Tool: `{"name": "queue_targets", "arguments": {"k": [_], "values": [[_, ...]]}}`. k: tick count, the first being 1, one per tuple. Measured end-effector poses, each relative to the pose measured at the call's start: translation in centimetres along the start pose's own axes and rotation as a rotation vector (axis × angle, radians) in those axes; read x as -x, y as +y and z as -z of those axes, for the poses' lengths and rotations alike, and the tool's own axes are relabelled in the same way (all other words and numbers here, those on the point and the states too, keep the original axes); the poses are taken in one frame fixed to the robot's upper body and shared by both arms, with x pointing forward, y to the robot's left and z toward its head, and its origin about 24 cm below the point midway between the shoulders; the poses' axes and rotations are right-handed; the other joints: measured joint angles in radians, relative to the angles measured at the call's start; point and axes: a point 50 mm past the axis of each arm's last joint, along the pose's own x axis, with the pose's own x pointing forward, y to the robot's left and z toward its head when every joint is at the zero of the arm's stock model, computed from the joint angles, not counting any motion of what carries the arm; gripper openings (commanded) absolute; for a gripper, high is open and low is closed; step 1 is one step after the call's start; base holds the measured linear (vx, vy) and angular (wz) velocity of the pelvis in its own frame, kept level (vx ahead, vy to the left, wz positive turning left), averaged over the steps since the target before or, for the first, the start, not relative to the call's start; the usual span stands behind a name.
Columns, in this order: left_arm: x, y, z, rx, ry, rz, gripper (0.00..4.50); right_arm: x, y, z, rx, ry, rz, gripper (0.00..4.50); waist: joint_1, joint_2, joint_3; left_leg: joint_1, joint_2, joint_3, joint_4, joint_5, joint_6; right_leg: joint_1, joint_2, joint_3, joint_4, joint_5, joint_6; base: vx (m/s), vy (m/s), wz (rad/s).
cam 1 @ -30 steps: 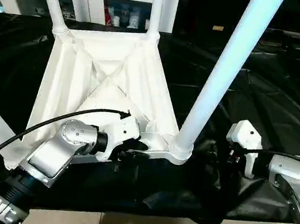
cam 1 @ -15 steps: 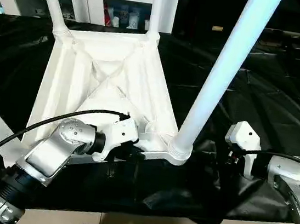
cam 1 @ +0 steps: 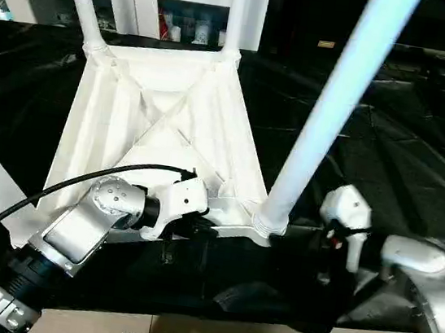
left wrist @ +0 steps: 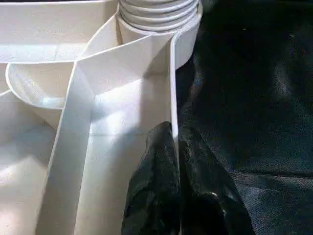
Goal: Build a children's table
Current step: Rotate leg to tighten
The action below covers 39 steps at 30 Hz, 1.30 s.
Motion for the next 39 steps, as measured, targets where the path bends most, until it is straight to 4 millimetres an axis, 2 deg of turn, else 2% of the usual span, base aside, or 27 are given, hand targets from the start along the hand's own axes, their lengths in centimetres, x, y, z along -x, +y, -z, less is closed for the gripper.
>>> {"name": "queue_targets", "arguments": {"k": [10,18,21,26,33,37,39], "values": [[0.1,0.2,-0.1,-0.001,-0.003,-0.003,0.0,-1.3,-0.3,0.3,-0.028,-0.015,0.026,3.94,0.0,0.0,0.0,-0.001,0.0,-0.002,0.0,0.0,0.0,0.0,0.0,0.0,-0.003,0.0,0.0,0.0,0.0,0.0],[0.1,0.3,0.0,-0.003,-0.005,0.004,0.0,-1.9,-0.4,0.4,-0.05,-0.032,0.032,3.04,0.0,0.001,0.001,-0.001,0.0,-0.002,-0.003,0.0,0.0,0.0,0.0,0.0,-0.005,0.0,0.0,0.0,0.0,0.0],[0.1,0.3,0.0,-0.004,-0.006,0.004,0.0,-2.0,-0.4,0.5,-0.052,-0.033,0.033,2.82,0.0,0.001,0.001,-0.001,0.0,-0.002,-0.005,0.0,0.0,0.0,0.0,0.0,-0.008,0.0,0.001,0.0,0.0,0.0],[0.1,0.3,0.0,-0.001,-0.006,0.007,0.0,-2.0,-0.4,0.5,-0.049,-0.041,0.032,2.72,-0.002,0.001,0.001,-0.001,-0.001,-0.002,-0.012,0.0,0.0,0.0,0.0,0.0,-0.017,0.0,0.0,0.0,0.0,0.0],[0.2,0.4,0.2,0.028,-0.018,0.005,0.0,-2.3,-0.4,0.5,-0.056,-0.052,0.039,2.67,-0.004,0.003,0.003,0.0,-0.002,-0.001,-0.015,0.0,0.0,-0.001,0.0,0.0,-0.017,0.0,0.001,0.0,0.0,0.0],[-0.2,1.2,0.0,0.069,-0.043,-0.025,0.0,-3.2,-0.5,0.6,-0.114,-0.097,0.15,2.67,-0.01,0.009,0.007,0.001,-0.003,-0.003,-0.017,0.0,0.0,-0.002,0.0,-0.002,-0.022,-0.001,0.001,0.0,0.0,0.0],[-0.7,1.5,-0.2,0.083,-0.054,-0.052,0.0,-3.6,-0.7,0.7,-0.153,-0.118,0.215,2.67,-0.014,0.013,0.009,0.0,-0.007,-0.006,-0.026,0.0,0.0,-0.002,0.0,-0.003,-0.037,-0.001,0.002,0.0,0.0,0.0]]}}
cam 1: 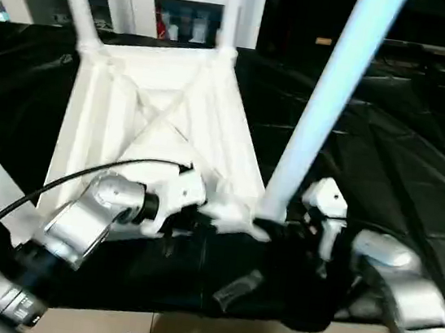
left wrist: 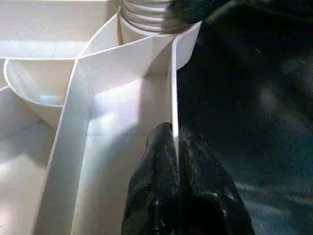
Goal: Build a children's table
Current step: Rotate leg to tighten
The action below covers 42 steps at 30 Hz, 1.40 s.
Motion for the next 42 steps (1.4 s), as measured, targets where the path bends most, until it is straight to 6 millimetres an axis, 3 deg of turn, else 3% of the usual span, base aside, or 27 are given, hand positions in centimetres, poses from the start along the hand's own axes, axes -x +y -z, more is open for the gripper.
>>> {"name": "queue_targets", "arguments": {"k": [4,5,6,7,8,9,10,11,12,13,14,15,16,17,20,22,25,26,34,38,42], "values": [[-2.0,1.0,-1.1,0.03,-0.012,-0.066,0.0,-1.3,-0.1,0.2,-0.089,-0.04,0.221,2.66,-0.003,0.006,0.003,-0.002,-0.011,-0.007,-0.015,0.0,0.0,0.006,-0.003,-0.002,-0.029,0.0,0.001,-0.013,0.008,0.0],[-2.5,1.2,-1.2,0.042,-0.013,-0.073,0.0,-1.6,-0.1,0.3,-0.107,-0.043,0.254,2.66,-0.004,0.01,0.005,0.001,-0.011,-0.011,-0.017,0.0,0.0,0.014,-0.004,-0.009,-0.04,-0.002,0.002,-0.068,0.038,0.04],[-2.9,1.4,-1.4,0.051,-0.012,-0.087,0.0,-2.1,-0.2,0.3,-0.125,-0.045,0.297,2.66,-0.011,0.015,0.008,0.003,-0.011,-0.016,-0.017,-0.001,0.002,0.018,-0.007,-0.026,-0.053,-0.002,0.003,-0.068,0.038,0.04],[-3.3,1.9,-1.6,0.065,-0.008,-0.114,0.0,-2.9,-0.4,0.1,-0.144,-0.044,0.352,2.66,-0.019,0.021,0.013,0.007,-0.009,-0.018,-0.019,-0.004,0.007,0.031,-0.01,-0.044,-0.069,-0.003,0.005,-0.085,0.036,0.06],[-3.7,2.2,-2.0,0.068,-0.011,-0.145,0.0,-3.6,-0.7,-0.3,-0.146,-0.043,0.401,2.66,-0.026,0.037,0.027,0.006,-0.002,-0.021,-0.032,-0.005,0.009,0.058,-0.02,-0.084,-0.081,-0.018,0.004,-0.152,0.046,0.09],[-4.1,2.4,-2.6,0.065,-0.013,-0.154,0.0,-3.7,-0.9,-0.4,-0.151,-0.046,0.438,2.66,-0.006,0.04,0.036,0.001,0.002,-0.014,-0.038,-0.005,0.009,0.049,-0.025,-0.089,0.002,-0.067,-0.013,-0.152,0.046,0.09],[-4.9,2.4,-3.0,0.065,-0.015,-0.168,0.0,-3.5,-1.2,-0.1,-0.168,-0.042,0.487,2.66,0.018,0.031,0.037,-0.001,0.01,0.017,-0.043,-0.005,0.009,0.05,-0.03,-0.078,0.097,-0.096,-0.029,-0.095,-0.035,0.23],[-4.9,2.7,-3.2,0.048,-0.003,-0.193,0.0,-4.1,-1.3,-0.5,-0.172,-0.042,0.509,2.66,0.027,-0.029,0.02,0.002,-0.005,0.056,-0.041,-0.004,0.008,0.079,-0.035,-0.023,0.123,-0.141,0.01,0.05,-0.138,0.19],[-5.0,2.8,-3.3,0.045,-0.007,-0.209,0.0,-4.5,-1.5,-0.8,-0.167,-0.04,0.524,2.66,0.03,-0.028,0.021,-0.004,-0.008,0.04,-0.019,-0.011,0.013,0.071,-0.03,-0.014,0.125,-0.16,0.02,0.05,-0.138,0.19],[-5.2,2.8,-3.1,0.055,-0.012,-0.218,0.0,-4.8,-1.5,-1.0,-0.167,-0.033,0.54,2.66,0.04,-0.017,0.018,-0.004,-0.021,-0.01,0.008,-0.015,0.029,0.075,-0.03,-0.017,0.119,-0.16,0.02,0.099,-0.041,-0.29],[-5.4,2.8,-3.2,0.06,-0.018,-0.221,0.0,-5.2,-1.6,-1.2,-0.166,-0.033,0.558,2.66,0.041,0.01,0.01,0.003,-0.036,-0.057,0.015,-0.011,0.021,0.071,-0.028,-0.037,0.111,-0.157,0.02,0.046,0.063,-0.3],[-5.6,2.8,-3.5,0.056,-0.022,-0.219,0.0,-5.2,-1.7,-1.2,-0.161,-0.035,0.573,2.66,0.036,0.013,0.007,0.0,-0.037,-0.061,0.008,0.009,-0.005,0.068,-0.026,-0.04,0.103,-0.138,0.016,0.046,0.063,-0.3],[-5.7,2.8,-3.7,0.049,-0.02,-0.22,0.0,-5.2,-1.7,-1.3,-0.154,-0.033,0.579,2.66,0.029,0.015,0.002,0.0,-0.033,-0.057,0.003,0.012,-0.003,0.07,-0.017,-0.033,0.089,-0.117,0.011,0.0,0.0,0.0],[-5.7,2.9,-3.7,0.041,-0.014,-0.222,0.0,-5.2,-1.7,-1.3,-0.155,-0.031,0.579,3.36,0.021,0.007,0.002,-0.001,-0.031,-0.048,-0.008,0.012,-0.003,0.069,-0.011,-0.022,0.079,-0.105,0.003,0.0,0.0,0.0],[-5.4,3.0,-3.6,0.026,-0.013,-0.225,0.0,-5.1,-1.3,-1.0,-0.16,-0.045,0.561,3.38,0.013,0.003,0.003,0.0,-0.027,-0.034,-0.018,0.011,-0.002,0.07,-0.013,-0.021,0.067,-0.101,-0.001,0.0,0.0,0.0],[-4.9,3.2,-3.4,0.013,-0.011,-0.225,0.0,-4.9,-1.0,-0.5,-0.171,-0.045,0.528,3.77,0.01,0.001,0.004,-0.001,-0.026,-0.033,-0.02,0.011,-0.002,0.069,-0.013,-0.022,0.062,-0.099,0.005,0.0,0.0,0.0],[-4.2,3.3,-3.1,-0.014,-0.009,-0.224,0.0,-4.5,-0.5,-0.5,-0.176,-0.055,0.446,3.92,0.006,-0.001,0.006,-0.001,-0.026,-0.032,-0.03,0.012,-0.001,0.066,-0.012,-0.023,0.052,-0.091,0.007,0.0,0.0,0.0],[-3.9,3.4,-3.0,-0.024,-0.01,-0.218,0.0,-4.1,-0.6,-0.5,-0.168,-0.051,0.418,4.2,0.007,-0.002,0.006,-0.001,-0.025,-0.031,-0.031,0.014,0.001,0.065,-0.012,-0.023,0.052,-0.089,0.01,0.0,0.0,0.0],[-1.2,2.5,-2.0,-0.096,-0.012,-0.099,0.0,-0.2,-1.3,-1.4,-0.009,-0.017,0.144,4.25,0.013,0.003,0.006,-0.006,-0.017,-0.016,-0.03,0.021,0.011,0.059,-0.012,-0.022,0.052,-0.09,0.007,0.03,0.002,-0.01],[0.8,1.2,-1.3,-0.138,-0.013,0.036,0.0,1.9,-1.4,-1.8,0.072,0.023,-0.026,4.25,0.017,0.003,0.006,-0.021,-0.016,-0.013,-0.022,0.019,0.02,0.05,-0.012,-0.022,0.052,-0.093,0.002,0.027,0.008,-0.01],[1.2,0.6,-1.1,-0.141,-0.009,0.094,0.0,2.4,-0.9,-1.5,0.087,0.066,-0.136,4.25,0.017,0.005,0.007,-0.026,-0.017,-0.013,-0.011,0.014,0.028,0.049,-0.015,-0.021,0.054,-0.095,-0.001,0.0,0.0,0.0]]}}
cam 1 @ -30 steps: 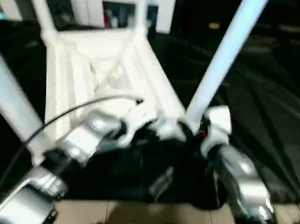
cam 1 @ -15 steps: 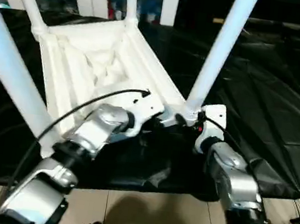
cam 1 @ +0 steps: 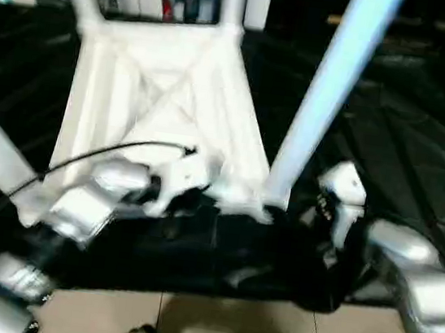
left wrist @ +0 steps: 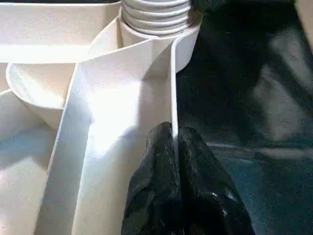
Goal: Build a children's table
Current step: Rotate leg to tighten
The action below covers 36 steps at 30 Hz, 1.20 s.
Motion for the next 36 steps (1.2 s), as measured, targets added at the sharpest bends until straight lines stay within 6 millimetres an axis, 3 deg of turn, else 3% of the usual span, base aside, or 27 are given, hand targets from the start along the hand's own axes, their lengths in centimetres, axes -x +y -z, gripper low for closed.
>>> {"name": "queue_targets", "arguments": {"k": [5,13,27,36], "values": [[0.0,-0.4,0.1,0.008,0.003,0.033,0.0,0.5,0.7,0.5,0.021,0.068,-0.128,4.25,-0.003,-0.001,0.001,0.0,0.001,0.002,0.009,-0.002,0.003,0.002,-0.001,0.002,0.003,0.001,-0.001,0.0,0.0,0.0],[0.0,-0.5,0.2,0.015,0.01,0.048,0.0,-0.2,0.4,0.0,0.023,0.041,-0.136,4.25,-0.003,-0.001,0.001,0.003,0.008,0.014,0.014,-0.001,0.003,0.002,-0.001,0.003,0.006,0.003,-0.002,0.0,0.0,0.0],[-0.1,-0.6,0.2,0.017,0.009,0.054,0.0,-0.5,0.2,0.5,0.019,0.05,-0.157,3.04,-0.001,-0.001,0.001,0.002,0.009,0.017,0.015,-0.002,0.004,0.002,-0.001,0.004,0.007,0.003,-0.002,0.0,0.0,0.0],[0.0,-0.6,0.3,0.035,0.006,0.048,0.0,-1.0,0.2,0.5,0.013,0.037,-0.145,2.77,-0.003,-0.002,0.001,0.004,0.009,0.017,0.017,-0.002,0.004,0.002,-0.001,0.005,0.009,0.003,-0.002,0.0,0.0,0.0]]}}
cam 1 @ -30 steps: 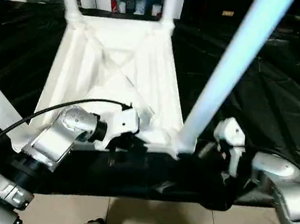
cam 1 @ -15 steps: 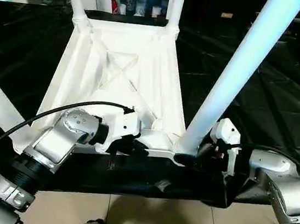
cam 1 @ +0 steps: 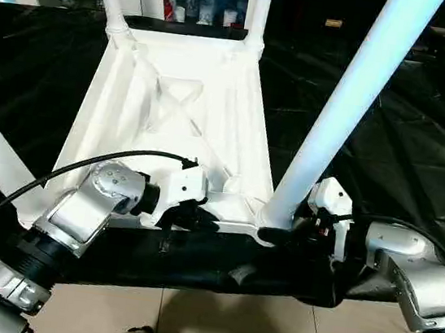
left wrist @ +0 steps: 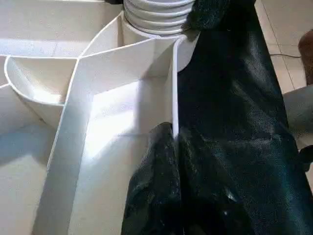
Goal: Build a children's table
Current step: Rotate leg to tighten
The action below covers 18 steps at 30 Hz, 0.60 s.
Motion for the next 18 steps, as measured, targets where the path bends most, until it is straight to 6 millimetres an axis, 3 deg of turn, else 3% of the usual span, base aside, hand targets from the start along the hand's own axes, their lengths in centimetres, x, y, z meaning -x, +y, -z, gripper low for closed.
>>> {"name": "queue_targets", "arguments": {"k": [6,11,18], "values": [[-1.1,1.1,-0.3,0.052,-0.012,-0.106,0.0,-1.3,-0.7,0.7,-0.117,-0.111,0.205,2.75,-0.008,-0.001,0.001,0.008,0.0,0.006,0.001,-0.001,-0.003,0.0,0.001,0.01,0.007,0.001,0.001,0.0,0.0,0.0],[-3.7,2.3,-1.7,0.108,-0.041,-0.245,0.0,-2.7,-1.6,1.2,-0.24,-0.202,0.501,2.75,-0.004,0.001,0.001,0.01,-0.003,0.01,0.0,-0.003,-0.006,-0.001,0.001,0.019,0.006,0.003,0.002,0.0,0.0,0.0],[-6.5,3.4,-3.6,0.142,-0.035,-0.385,0.0,-5.4,-2.9,0.0,-0.316,-0.208,0.867,2.75,-0.003,0.002,0.001,0.008,-0.006,0.01,-0.006,-0.003,-0.005,0.0,0.001,0.02,-0.01,0.014,0.005,0.0,0.0,0.0]]}}
